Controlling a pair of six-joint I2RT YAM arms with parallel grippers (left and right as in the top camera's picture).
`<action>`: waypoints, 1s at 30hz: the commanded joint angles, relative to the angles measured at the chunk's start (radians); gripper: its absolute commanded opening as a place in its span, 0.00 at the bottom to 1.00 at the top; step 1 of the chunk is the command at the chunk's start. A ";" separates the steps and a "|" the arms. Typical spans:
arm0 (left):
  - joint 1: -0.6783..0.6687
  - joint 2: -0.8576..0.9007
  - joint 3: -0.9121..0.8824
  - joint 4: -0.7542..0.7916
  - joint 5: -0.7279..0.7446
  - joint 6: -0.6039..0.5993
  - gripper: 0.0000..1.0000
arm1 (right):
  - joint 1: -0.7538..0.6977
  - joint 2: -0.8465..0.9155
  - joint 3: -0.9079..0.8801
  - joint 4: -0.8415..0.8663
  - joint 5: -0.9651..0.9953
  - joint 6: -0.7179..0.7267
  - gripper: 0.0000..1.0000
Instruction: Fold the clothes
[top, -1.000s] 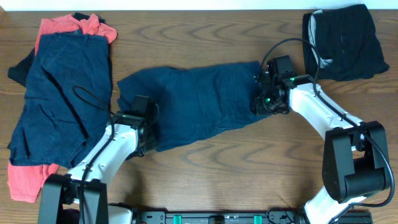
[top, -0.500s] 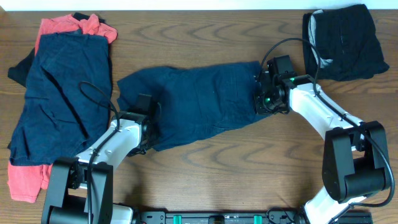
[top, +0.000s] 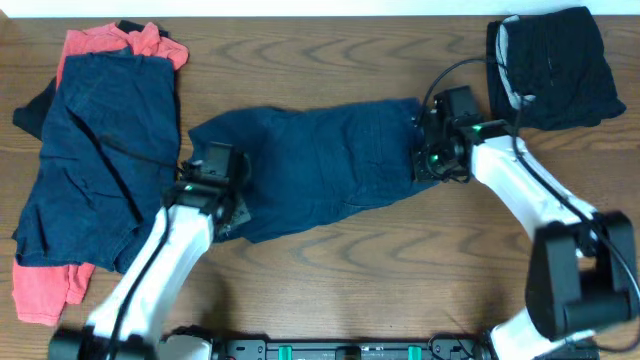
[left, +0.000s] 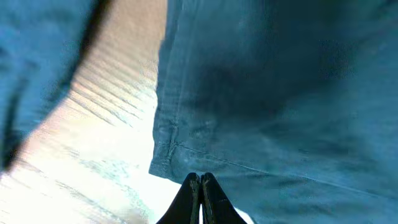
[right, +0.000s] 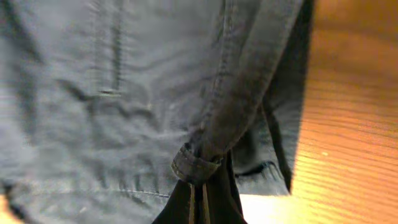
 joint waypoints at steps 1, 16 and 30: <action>0.008 -0.100 0.014 -0.035 -0.016 0.015 0.06 | -0.015 -0.107 0.035 -0.010 -0.003 0.011 0.01; 0.008 -0.113 -0.041 -0.172 0.048 -0.005 0.46 | -0.018 -0.101 0.033 -0.023 0.023 0.011 0.01; 0.083 -0.060 -0.248 0.229 0.118 0.025 0.61 | -0.018 -0.100 0.033 -0.023 0.023 -0.005 0.01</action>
